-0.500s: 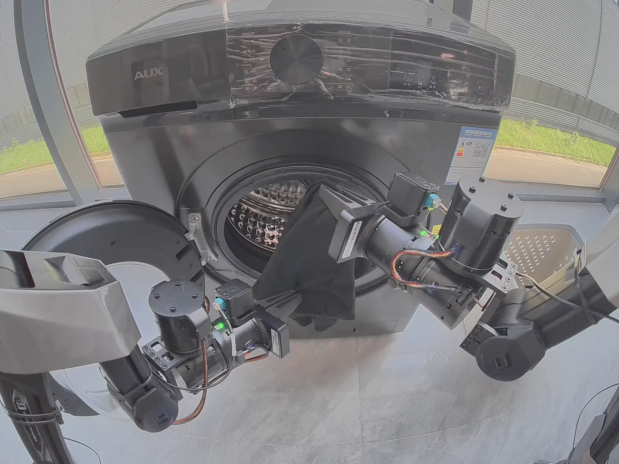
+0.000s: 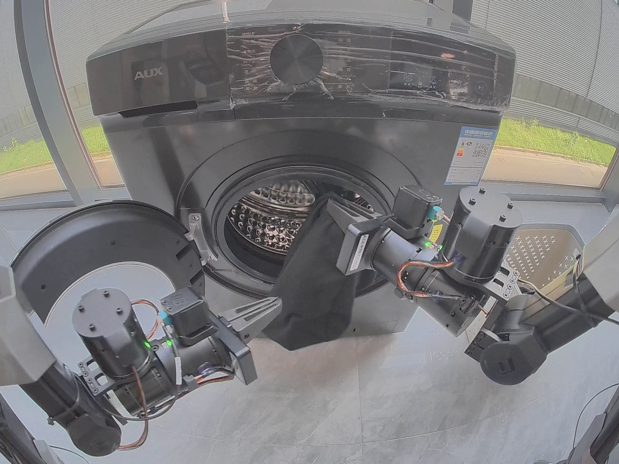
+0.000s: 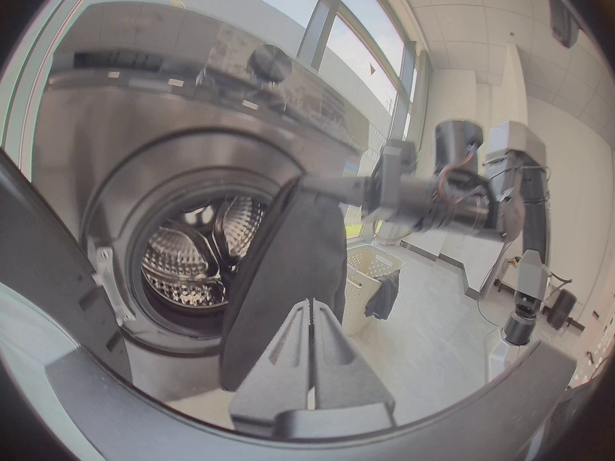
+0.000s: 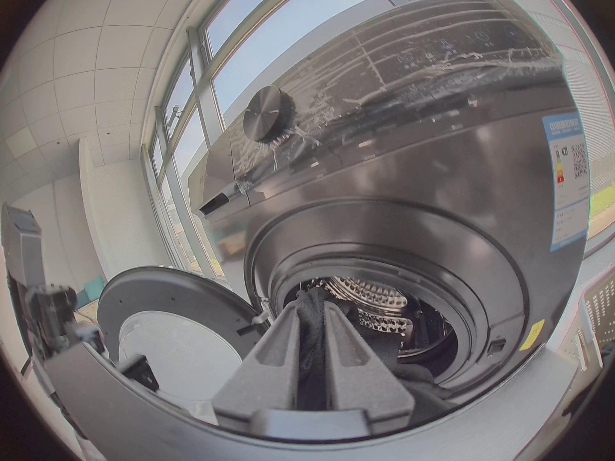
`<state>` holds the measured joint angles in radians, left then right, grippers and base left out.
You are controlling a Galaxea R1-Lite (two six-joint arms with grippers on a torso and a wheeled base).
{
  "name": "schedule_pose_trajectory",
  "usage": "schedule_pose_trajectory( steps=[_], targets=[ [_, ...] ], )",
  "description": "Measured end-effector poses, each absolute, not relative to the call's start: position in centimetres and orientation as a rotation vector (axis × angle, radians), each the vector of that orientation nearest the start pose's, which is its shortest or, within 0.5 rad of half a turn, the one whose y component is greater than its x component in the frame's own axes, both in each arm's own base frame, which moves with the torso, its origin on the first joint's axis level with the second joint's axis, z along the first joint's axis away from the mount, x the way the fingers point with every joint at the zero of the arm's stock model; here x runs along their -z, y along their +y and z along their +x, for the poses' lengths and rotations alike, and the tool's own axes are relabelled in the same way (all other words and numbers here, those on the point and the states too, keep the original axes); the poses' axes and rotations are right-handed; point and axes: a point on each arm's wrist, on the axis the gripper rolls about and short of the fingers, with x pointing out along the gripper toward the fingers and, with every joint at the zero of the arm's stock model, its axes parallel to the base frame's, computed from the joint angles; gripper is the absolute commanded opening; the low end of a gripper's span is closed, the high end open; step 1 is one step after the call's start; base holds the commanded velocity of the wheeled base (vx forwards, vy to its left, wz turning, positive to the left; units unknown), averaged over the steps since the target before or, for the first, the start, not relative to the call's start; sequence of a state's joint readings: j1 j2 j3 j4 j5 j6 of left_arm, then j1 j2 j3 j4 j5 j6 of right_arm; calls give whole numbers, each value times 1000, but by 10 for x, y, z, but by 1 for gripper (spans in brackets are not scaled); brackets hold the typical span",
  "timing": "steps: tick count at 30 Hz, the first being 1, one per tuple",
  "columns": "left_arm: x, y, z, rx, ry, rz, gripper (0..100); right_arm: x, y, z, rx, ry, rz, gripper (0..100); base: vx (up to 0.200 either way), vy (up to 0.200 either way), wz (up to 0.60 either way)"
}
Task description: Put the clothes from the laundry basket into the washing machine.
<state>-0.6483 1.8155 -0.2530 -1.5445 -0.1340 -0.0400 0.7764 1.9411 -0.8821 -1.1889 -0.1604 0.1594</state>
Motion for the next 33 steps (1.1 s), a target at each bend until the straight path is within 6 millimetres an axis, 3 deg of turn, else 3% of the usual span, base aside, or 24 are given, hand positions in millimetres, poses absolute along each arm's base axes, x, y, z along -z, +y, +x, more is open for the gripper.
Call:
schedule_pose_trajectory(
  steps=[10, 20, 21, 33],
  targets=[
    [-136, -143, 186, 780, -55, -35, 0, -164, 245, 255, -619, -29, 207, 0, 0, 0, 0],
    [-109, -152, 191, 801, 63, -4, 0, -167, 245, 254, -623, -39, 212, 0, 0, 0, 0],
    [-106, -154, 194, 798, 71, -2, 100, -168, 245, 254, -624, -40, 213, 0, 0, 0, 0],
    [-80, -184, 228, 825, 111, 3, 100, -173, 249, 253, -634, -57, 222, 0, 0, 0, 0]
  ],
)
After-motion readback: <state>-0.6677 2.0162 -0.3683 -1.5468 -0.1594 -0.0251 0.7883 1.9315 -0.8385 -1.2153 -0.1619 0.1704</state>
